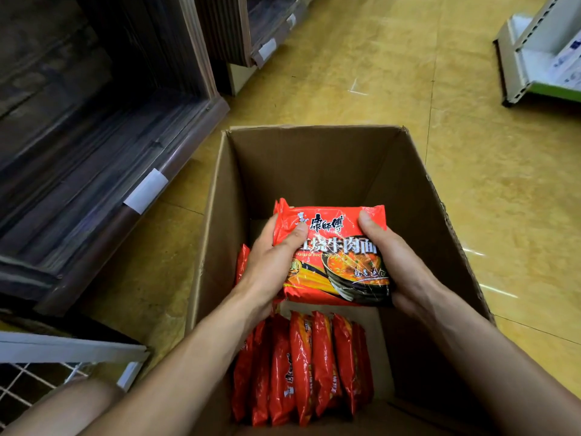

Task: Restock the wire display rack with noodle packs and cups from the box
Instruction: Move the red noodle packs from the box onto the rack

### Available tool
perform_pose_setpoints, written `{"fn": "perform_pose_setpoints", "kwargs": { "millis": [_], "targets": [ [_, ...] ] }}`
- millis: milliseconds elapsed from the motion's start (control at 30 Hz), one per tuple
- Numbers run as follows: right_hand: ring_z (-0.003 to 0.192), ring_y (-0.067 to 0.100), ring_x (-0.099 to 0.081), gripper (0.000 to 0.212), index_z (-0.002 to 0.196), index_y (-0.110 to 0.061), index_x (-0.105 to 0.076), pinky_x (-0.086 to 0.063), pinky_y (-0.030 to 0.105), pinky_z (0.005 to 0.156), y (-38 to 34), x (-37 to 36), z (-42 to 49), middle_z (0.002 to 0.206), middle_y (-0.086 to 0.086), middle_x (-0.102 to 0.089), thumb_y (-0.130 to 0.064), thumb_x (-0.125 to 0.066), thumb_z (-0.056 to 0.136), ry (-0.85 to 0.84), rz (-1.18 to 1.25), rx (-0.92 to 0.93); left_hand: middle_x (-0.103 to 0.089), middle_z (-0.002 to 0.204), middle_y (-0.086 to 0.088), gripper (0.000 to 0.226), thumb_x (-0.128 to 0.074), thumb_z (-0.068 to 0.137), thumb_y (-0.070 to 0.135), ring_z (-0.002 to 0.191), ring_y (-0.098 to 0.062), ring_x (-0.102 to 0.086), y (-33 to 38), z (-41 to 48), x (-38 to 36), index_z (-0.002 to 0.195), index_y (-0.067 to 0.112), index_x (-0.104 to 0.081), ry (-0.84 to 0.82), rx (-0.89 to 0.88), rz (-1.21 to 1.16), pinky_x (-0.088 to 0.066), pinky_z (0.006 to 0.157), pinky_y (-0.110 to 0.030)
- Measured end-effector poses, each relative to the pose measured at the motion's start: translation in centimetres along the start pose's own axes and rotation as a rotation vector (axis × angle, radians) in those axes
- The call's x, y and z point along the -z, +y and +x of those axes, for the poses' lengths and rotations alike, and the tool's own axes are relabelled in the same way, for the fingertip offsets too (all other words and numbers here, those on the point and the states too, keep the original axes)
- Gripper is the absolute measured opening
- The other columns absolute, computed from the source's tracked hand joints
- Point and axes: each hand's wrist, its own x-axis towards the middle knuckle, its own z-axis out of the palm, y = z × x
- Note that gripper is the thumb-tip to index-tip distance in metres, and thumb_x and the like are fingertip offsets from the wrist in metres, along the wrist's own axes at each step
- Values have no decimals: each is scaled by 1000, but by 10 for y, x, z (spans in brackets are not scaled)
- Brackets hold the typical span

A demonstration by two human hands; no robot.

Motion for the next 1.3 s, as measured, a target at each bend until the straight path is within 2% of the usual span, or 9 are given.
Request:
{"fn": "perform_pose_setpoints", "kwargs": {
  "millis": [267, 500, 600, 700, 833, 933, 1000, 1167, 1300],
  "targets": [
    [91, 25, -77, 40, 125, -20, -59, -62, 35, 71, 8, 6, 1, 104, 6, -78, -42, -66, 91, 17, -79, 37, -77, 110, 2, 30, -64, 97, 42, 98, -20, -75, -8, 0, -2, 125, 36, -59, 10, 37, 71, -59, 93, -49],
    [91, 23, -77, 40, 124, -24, -61, -59, 39, 80, 10, 4, -6, 104, 3, -78, -44, -67, 90, 62, -106, 47, -75, 113, 6, 37, -63, 98, 37, 97, -15, -75, -1, -10, -6, 134, 37, -54, 31, 87, 92, -61, 88, -41],
    [92, 21, -77, 45, 122, -26, -62, -59, 43, 85, 8, -3, -19, 106, 2, -78, -51, -67, 85, 102, -142, 38, -74, 116, 6, 39, -63, 99, 35, 102, -15, -74, 3, -23, -9, 137, 37, -53, 69, 118, 88, -59, 93, -44],
    [92, 19, -76, 43, 120, -28, -64, -59, 44, 89, 10, -10, -33, 103, 0, -78, -56, -61, 88, 155, -157, 21, -71, 124, 11, 50, -65, 96, 43, 111, -10, -69, 6, -41, -8, 143, 43, -47, 130, 149, 127, -54, 101, -44],
    [89, 16, -76, 40, 118, -30, -64, -60, 42, 86, 7, -25, -65, 99, -2, -78, -58, -54, 91, 181, -177, -22, -66, 133, 13, 72, -64, 82, 71, 120, -8, -64, 16, -83, -5, 145, 43, -45, 168, 171, 203, -50, 106, -43],
    [90, 18, -76, 40, 118, -31, -63, -60, 44, 87, 3, -33, -96, 100, 0, -78, -58, -52, 91, 150, -209, -64, -74, 117, 9, 48, -62, 92, 55, 107, -10, -71, 28, -122, -6, 134, 33, -57, 215, 176, 186, -56, 98, -45],
    [88, 19, -77, 39, 118, -29, -63, -61, 39, 82, -4, -36, -120, 98, 2, -78, -56, -50, 93, 142, -208, -98, -74, 114, 10, 42, -60, 93, 51, 105, -8, -71, 38, -147, -9, 130, 32, -59, 223, 197, 194, -56, 98, -43],
    [85, 25, -77, 32, 113, -22, -64, -62, 31, 69, -43, -49, -183, 94, 6, -79, -46, -48, 100, 150, -165, -146, -69, 126, 12, 57, -52, 86, 78, 116, -13, -67, 77, -199, -17, 135, 48, -52, 187, 311, 216, -53, 101, -47],
    [87, 27, -77, 31, 115, -22, -64, -63, 36, 72, -89, -64, -234, 97, 9, -78, -44, -48, 101, 164, -171, -142, -70, 122, 9, 51, -45, 92, 73, 106, -11, -71, 131, -239, -27, 137, 49, -48, 166, 347, 173, -60, 92, -44]
  ]
}}
